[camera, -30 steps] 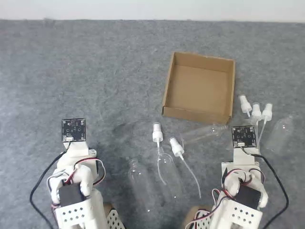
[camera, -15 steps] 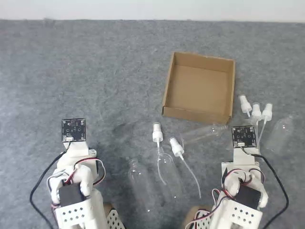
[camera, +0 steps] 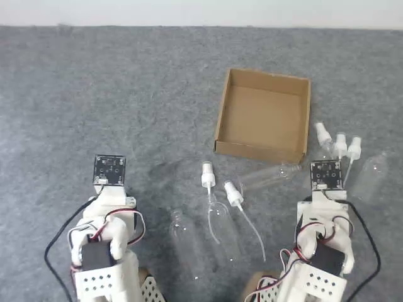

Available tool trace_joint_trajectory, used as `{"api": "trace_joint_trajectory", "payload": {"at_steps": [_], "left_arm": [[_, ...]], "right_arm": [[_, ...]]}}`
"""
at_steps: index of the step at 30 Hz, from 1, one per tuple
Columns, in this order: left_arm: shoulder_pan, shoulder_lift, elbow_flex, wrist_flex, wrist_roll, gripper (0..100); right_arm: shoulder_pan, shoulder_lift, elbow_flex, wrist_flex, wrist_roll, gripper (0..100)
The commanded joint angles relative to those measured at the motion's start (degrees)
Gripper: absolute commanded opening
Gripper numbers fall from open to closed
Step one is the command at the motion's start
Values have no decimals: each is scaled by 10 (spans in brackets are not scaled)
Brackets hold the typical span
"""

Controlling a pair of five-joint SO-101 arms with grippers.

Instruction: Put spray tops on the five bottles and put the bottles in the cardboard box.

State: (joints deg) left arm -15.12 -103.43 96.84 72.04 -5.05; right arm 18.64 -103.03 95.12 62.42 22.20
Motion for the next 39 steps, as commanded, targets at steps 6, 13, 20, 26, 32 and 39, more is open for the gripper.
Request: {"api": "trace_joint_trajectory", "payload": {"at_steps": [6, 13, 20, 26, 32, 39], "left_arm": [[-1, -9, -3, 3, -4, 13], [-1, -9, -3, 3, -4, 13], [-1, -9, -3, 3, -4, 13], [-1, -9, -3, 3, -4, 13], [-1, -9, -3, 3, -4, 13], [-1, -9, -3, 3, -4, 13]], "right_arm": [[2, -7, -175, 36, -18, 12], [4, 113, -329, 72, -4, 128], [21, 475, -540, 24, 2, 131], [27, 785, -775, 31, 1, 131], [40, 1040, -994, 91, 4, 132], [60, 1256, -1157, 119, 1, 132]]}}
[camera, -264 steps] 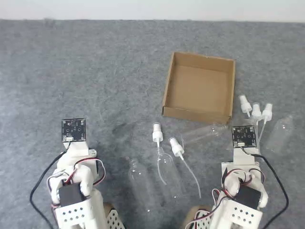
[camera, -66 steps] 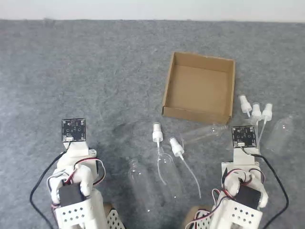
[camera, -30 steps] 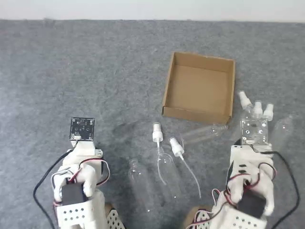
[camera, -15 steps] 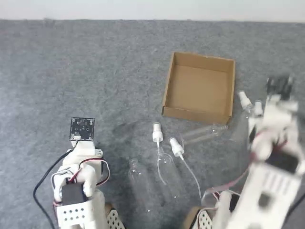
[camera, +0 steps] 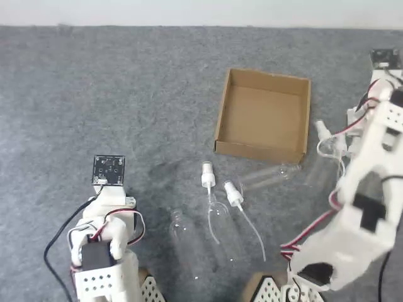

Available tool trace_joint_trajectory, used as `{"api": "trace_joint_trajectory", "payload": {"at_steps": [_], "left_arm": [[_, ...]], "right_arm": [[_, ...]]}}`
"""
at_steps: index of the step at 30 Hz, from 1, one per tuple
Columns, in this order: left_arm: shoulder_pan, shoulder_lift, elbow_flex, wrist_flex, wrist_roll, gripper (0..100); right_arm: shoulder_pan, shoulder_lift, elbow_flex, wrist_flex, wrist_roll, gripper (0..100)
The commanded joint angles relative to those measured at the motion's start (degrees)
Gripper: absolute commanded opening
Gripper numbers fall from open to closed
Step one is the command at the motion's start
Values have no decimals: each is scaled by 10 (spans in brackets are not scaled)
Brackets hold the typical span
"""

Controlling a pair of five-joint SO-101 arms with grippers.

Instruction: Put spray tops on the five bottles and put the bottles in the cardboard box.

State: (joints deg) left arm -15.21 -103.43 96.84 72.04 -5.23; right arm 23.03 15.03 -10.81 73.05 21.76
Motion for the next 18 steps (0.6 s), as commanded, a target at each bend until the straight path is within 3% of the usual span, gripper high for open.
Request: {"api": "trace_joint_trajectory", "payload": {"at_steps": [1, 18], "left_arm": [[0, -9, -3, 3, -3, 13], [0, -9, -3, 3, -3, 13]], "right_arm": [[22, 94, -110, 13, 5, 132], [30, 238, -156, -19, 5, 126]]}}
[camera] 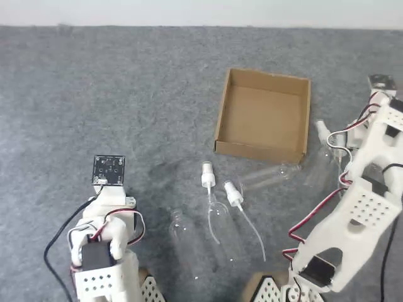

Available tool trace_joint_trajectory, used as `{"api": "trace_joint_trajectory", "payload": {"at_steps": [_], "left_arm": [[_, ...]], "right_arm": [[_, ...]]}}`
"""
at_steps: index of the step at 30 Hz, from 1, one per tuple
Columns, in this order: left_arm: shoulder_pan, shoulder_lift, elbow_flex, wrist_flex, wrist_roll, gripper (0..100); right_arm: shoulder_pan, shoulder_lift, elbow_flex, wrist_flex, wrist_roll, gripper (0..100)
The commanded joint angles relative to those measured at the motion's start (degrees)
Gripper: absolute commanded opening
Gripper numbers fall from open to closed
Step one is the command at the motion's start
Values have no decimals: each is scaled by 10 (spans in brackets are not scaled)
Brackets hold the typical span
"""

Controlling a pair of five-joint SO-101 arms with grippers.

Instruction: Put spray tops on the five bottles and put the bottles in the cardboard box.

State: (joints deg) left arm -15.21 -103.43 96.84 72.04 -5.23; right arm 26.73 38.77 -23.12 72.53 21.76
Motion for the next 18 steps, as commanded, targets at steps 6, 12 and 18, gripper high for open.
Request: {"api": "trace_joint_trajectory", "payload": {"at_steps": [6, 12, 18], "left_arm": [[0, -9, -3, 3, -3, 13], [0, -9, -3, 3, -3, 13], [0, -9, -3, 3, -3, 13]], "right_arm": [[-5, 9, -33, -14, 5, 17], [-7, -24, -105, 52, 3, 13], [-55, -89, -262, 188, -27, 13]]}}
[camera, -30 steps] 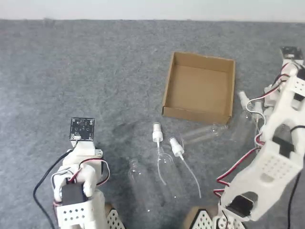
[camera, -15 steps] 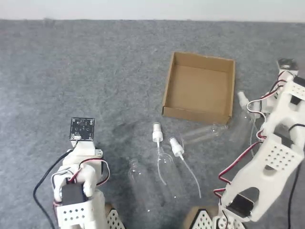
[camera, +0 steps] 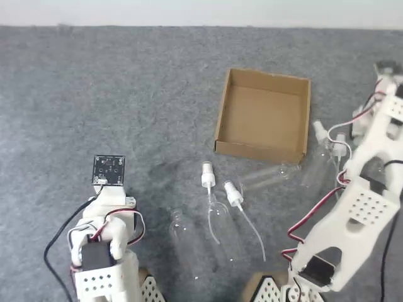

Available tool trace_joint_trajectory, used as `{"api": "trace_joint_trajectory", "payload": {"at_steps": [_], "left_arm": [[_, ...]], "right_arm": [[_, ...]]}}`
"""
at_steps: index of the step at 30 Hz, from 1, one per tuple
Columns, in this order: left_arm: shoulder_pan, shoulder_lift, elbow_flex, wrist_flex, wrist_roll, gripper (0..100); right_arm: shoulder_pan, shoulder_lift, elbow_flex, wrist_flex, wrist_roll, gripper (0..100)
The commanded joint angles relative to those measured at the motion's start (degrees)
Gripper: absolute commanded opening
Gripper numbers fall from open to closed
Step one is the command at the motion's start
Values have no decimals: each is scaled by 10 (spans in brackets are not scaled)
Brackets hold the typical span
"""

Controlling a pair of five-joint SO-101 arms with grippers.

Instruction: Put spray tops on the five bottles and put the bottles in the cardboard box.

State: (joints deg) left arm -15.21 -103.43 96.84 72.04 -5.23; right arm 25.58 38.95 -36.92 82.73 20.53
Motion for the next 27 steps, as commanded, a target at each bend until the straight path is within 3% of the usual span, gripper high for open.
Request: {"api": "trace_joint_trajectory", "payload": {"at_steps": [1, 5, 18, 22, 27], "left_arm": [[0, -9, -3, 3, -3, 13], [0, -9, -3, 3, -3, 13], [0, -9, -3, 3, -3, 13], [0, -9, -3, 3, -3, 13], [0, -9, -3, 3, -3, 13]], "right_arm": [[-60, -102, -150, 113, -15, 13], [-153, -139, -239, 204, -31, 13], [-556, -163, -200, 187, -231, 17], [-625, -108, -193, 141, -312, 17], [-661, -6, -194, 94, -392, 17]]}}
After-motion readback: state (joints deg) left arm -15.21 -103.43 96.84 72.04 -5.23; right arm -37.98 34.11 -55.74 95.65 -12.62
